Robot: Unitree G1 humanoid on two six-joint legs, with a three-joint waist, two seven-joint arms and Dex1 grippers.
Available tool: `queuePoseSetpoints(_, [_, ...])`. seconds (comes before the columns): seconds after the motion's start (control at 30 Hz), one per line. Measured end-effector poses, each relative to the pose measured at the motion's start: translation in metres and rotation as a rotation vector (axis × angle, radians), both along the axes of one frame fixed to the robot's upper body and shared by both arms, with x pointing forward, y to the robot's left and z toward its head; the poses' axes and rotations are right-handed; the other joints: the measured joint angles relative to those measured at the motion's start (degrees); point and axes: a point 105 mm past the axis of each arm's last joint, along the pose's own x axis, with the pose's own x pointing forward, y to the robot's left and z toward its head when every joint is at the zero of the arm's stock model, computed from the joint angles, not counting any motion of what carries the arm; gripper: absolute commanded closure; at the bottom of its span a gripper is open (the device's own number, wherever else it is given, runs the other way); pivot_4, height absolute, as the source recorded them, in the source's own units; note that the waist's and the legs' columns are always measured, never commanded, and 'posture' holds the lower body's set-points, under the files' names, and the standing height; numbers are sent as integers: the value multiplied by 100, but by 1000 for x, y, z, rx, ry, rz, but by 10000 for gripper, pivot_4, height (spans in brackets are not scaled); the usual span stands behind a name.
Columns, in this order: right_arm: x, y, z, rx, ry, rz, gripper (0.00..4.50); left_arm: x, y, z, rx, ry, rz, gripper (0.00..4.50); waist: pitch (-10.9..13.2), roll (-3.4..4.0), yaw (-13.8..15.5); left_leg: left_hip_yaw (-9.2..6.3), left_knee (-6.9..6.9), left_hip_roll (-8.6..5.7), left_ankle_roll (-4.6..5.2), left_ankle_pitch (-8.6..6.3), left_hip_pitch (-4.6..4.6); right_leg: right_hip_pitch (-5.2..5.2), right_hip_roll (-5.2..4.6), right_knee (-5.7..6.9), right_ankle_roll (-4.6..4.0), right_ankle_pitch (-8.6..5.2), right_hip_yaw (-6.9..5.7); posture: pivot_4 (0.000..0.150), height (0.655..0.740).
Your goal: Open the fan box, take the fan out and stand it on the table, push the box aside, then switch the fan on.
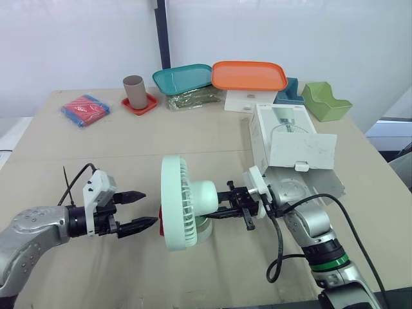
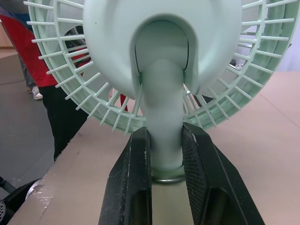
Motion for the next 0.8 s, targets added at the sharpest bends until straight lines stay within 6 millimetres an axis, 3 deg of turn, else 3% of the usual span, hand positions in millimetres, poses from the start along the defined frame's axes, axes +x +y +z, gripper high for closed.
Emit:
queuePoseSetpoints(0.03, [0,0,0,2,3,-1,41658,0,-2,-3,15,-11,-9,14069,0,0,-2,1,0,1,0,0,0,-1,1,0,0,0,1,1500,7400])
queuePoseSetpoints(0.1, [2,1,-1,6,9,-6,41658,2,-7,-9,44,-50,-21,23413,0,1,-2,3,-1,1,0,0,2,-1,1,0,-1,0,2,1500,7400])
queuePoseSetpoints(0.17, [2,1,-1,7,9,-6,41658,3,-10,-12,49,-66,-30,28470,0,1,-1,3,-1,1,0,0,2,0,1,0,-1,0,2,1500,7400])
queuePoseSetpoints(0.3, [3,2,-1,4,5,-10,41658,10,-25,-18,22,-114,-40,43163,-1,1,5,0,1,0,0,0,6,7,0,0,-1,1,1,1500,7400])
queuePoseSetpoints(0.5, [7,5,0,4,9,-19,41658,7,-40,-27,14,-98,-95,44171,-1,2,-4,6,0,4,3,-2,17,13,4,1,-1,1,6,1500,7400])
queuePoseSetpoints(0.8, [8,6,-1,5,18,-34,41658,-4,-40,-38,18,-24,-141,44171,-1,2,-2,5,0,5,6,-3,26,25,6,1,0,0,6,1500,7400])
